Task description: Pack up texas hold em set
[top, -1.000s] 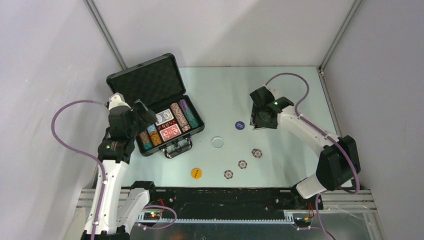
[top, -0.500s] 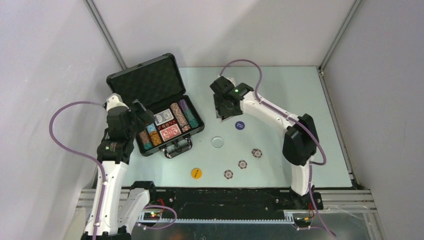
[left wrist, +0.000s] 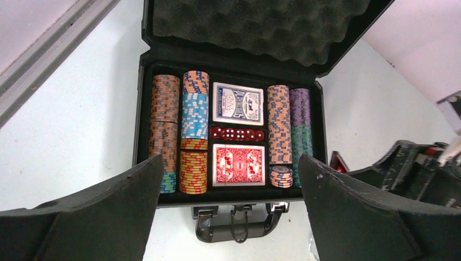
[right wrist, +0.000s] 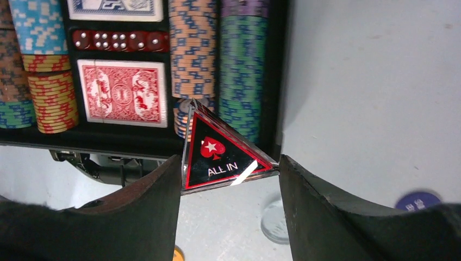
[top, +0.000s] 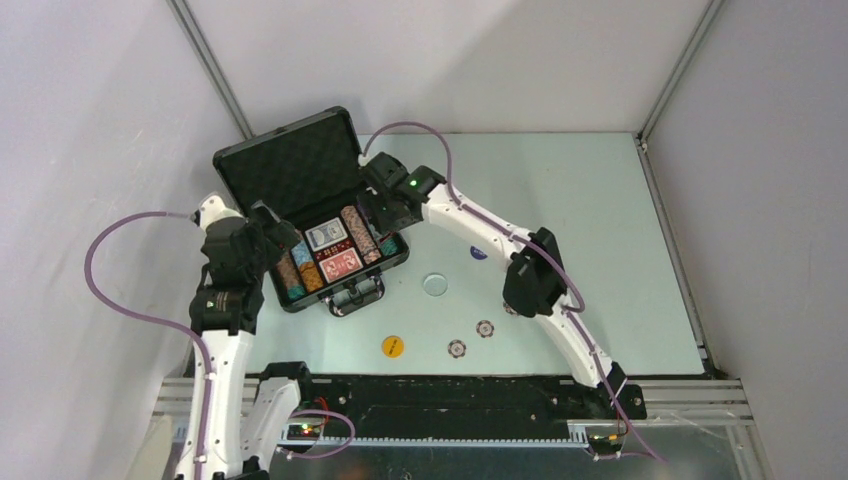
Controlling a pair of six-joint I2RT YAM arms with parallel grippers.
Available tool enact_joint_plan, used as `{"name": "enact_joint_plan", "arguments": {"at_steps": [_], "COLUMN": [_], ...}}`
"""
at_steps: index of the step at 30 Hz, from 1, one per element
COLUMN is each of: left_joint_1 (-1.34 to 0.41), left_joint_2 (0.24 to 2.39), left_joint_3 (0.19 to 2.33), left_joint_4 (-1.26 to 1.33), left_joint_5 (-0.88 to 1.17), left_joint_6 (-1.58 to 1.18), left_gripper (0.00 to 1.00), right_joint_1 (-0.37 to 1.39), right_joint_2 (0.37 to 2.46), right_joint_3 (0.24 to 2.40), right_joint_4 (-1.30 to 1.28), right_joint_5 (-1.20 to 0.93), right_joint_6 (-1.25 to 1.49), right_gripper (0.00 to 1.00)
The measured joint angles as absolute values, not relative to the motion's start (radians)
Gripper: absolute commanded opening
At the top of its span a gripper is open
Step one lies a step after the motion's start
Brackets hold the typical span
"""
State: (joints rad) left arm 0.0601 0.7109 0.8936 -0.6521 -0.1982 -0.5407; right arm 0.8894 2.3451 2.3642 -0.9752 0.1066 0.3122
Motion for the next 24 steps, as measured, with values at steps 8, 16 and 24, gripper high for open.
{"name": "enact_joint_plan", "arguments": {"at_steps": [8,16,24], "left_joint_1": [0.071,0.083,0.108], "left_joint_2": [0.713,0.712,0.670], "left_joint_3": [0.879,0.879,0.879], "left_joint_4": [-0.653,-0.653,-0.653], "left_joint_5": [-0.198,-0.198,-0.224], "left_joint_6": [-0.541,-0.541,-0.542], "left_gripper": [0.98,0.98,0.98], "right_joint_1": [0.924,1.021,1.053], "right_joint_2": [2.407,2.498,2.605], "right_joint_3": [2.365,2.419,2.479], "right_joint_4": [-0.836,-0.647,-0.544], "right_joint_5": [0.021,0.098,0.097], "right_joint_6": [0.252,0.110,0.096], "right_gripper": [0.00,0.00,0.19]}}
